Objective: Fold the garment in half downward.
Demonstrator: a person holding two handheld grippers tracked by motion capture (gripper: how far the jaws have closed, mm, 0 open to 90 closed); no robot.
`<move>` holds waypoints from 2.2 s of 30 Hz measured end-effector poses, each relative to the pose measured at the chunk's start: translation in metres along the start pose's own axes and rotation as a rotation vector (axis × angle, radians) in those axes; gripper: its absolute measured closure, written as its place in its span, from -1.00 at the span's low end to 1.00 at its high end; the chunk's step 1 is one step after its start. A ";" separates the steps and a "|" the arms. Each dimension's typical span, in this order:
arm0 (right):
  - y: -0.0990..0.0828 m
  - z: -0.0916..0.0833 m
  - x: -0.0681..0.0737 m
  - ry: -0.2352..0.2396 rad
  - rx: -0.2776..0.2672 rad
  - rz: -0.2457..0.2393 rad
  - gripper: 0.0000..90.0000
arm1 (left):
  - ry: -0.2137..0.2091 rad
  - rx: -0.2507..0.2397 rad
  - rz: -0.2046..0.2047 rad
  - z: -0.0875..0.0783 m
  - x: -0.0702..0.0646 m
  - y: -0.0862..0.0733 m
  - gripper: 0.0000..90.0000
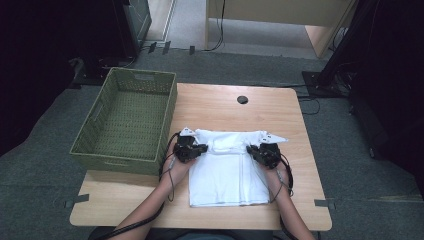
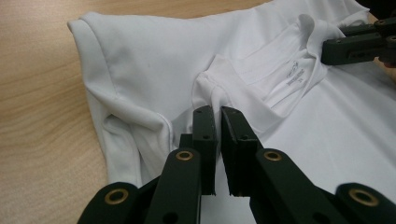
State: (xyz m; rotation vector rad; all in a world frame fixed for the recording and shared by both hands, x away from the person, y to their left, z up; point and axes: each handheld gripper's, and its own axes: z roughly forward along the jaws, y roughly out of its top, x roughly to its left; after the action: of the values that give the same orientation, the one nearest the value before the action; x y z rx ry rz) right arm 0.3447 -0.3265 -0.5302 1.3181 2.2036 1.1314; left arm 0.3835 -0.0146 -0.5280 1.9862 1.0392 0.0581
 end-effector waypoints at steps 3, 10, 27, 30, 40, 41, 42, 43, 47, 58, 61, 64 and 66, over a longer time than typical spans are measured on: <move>0.004 0.004 -0.003 0.002 0.003 -0.002 0.86 | 0.013 0.004 -0.002 0.003 0.003 0.005 0.89; 0.014 0.012 -0.011 -0.005 0.017 0.001 0.86 | 0.032 0.004 -0.005 0.011 0.010 0.017 0.91; 0.025 0.017 -0.015 -0.007 0.002 0.017 0.96 | 0.061 -0.024 0.007 0.012 0.012 0.027 0.99; 0.025 0.010 -0.011 -0.003 -0.003 0.027 0.96 | 0.050 -0.035 0.002 0.007 0.008 0.026 0.99; 0.015 -0.009 -0.004 0.022 -0.014 0.036 0.96 | 0.014 -0.056 -0.004 -0.009 -0.006 0.011 0.99; 0.014 -0.011 -0.003 0.020 -0.017 0.036 0.96 | 0.009 -0.059 -0.003 -0.010 -0.007 0.010 0.99; 0.014 -0.013 -0.002 0.021 -0.017 0.036 0.96 | 0.008 -0.064 0.002 -0.012 -0.009 0.009 0.99; 0.014 -0.015 -0.001 0.023 -0.020 0.035 0.96 | 0.007 -0.064 0.013 -0.012 -0.011 0.008 0.99; 0.010 -0.020 0.005 0.030 -0.018 0.037 0.96 | 0.002 -0.068 0.027 -0.016 -0.017 0.005 0.99; 0.000 -0.032 0.017 0.046 -0.016 0.041 0.96 | -0.025 -0.078 0.008 -0.035 -0.021 -0.006 0.99; -0.001 -0.034 0.022 0.045 -0.014 0.031 0.96 | -0.034 -0.077 0.014 -0.041 -0.026 -0.007 0.99; -0.002 -0.037 0.026 0.044 -0.008 0.028 0.96 | -0.038 -0.062 0.021 -0.044 -0.030 -0.010 0.99; -0.004 -0.040 0.029 0.046 -0.006 0.026 0.96 | -0.043 -0.057 0.018 -0.047 -0.031 -0.013 0.99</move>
State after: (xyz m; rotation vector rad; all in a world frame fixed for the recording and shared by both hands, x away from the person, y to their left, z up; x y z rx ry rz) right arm 0.3024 -0.3216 -0.5054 1.3349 2.2192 1.1884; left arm 0.3361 -0.0010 -0.4979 1.9379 0.9814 0.0540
